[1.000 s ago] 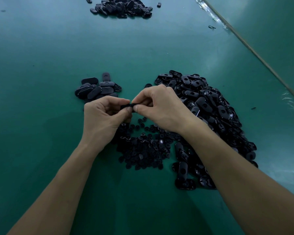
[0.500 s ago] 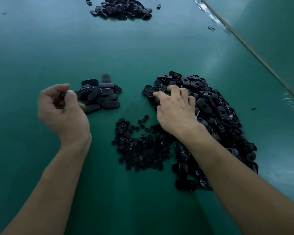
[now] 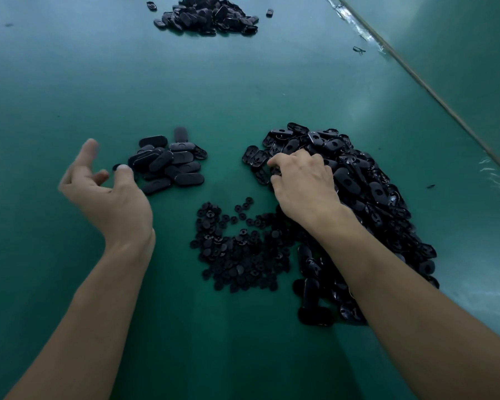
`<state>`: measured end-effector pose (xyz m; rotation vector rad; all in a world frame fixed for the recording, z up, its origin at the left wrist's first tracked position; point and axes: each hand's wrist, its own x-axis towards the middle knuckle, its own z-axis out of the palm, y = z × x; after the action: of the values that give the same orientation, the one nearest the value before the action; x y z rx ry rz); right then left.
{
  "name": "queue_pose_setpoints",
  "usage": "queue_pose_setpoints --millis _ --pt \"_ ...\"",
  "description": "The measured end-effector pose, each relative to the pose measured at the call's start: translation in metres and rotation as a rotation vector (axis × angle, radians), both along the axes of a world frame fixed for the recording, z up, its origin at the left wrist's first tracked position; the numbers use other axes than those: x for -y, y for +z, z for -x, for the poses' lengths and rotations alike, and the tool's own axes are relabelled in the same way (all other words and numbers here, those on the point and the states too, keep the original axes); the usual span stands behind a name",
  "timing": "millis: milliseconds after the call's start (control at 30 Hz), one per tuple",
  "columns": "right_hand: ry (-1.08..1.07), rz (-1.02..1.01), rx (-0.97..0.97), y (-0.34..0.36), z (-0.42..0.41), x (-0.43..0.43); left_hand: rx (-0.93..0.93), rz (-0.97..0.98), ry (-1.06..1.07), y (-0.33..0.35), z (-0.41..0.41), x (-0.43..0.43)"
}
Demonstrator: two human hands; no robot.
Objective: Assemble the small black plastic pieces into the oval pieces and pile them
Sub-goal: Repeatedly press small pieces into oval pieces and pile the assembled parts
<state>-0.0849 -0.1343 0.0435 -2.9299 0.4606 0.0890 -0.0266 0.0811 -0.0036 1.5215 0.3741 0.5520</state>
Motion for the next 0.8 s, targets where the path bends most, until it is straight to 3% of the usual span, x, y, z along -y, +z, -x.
queue_pose_setpoints --millis 233,433,600,700,800 --pt "-0.004 -0.054 -0.033 -0.003 -0.003 0.006 0.079 -0.016 -0.115 -0.002 0.003 0.003" --pt "0.057 -0.017 0.205 -0.004 -0.001 0.007 0.143 -0.017 -0.297 0.001 0.014 0.014" --pt "0.029 -0.308 0.406 0.002 -0.003 -0.001 0.191 -0.055 -0.517 0.006 0.025 0.02" --pt "0.076 -0.614 0.397 0.012 -0.002 -0.012 0.185 -0.014 -0.629 0.009 0.031 0.022" --pt "0.161 -0.749 0.345 0.018 0.0 -0.026 0.153 0.0 -0.73 0.009 0.033 0.023"
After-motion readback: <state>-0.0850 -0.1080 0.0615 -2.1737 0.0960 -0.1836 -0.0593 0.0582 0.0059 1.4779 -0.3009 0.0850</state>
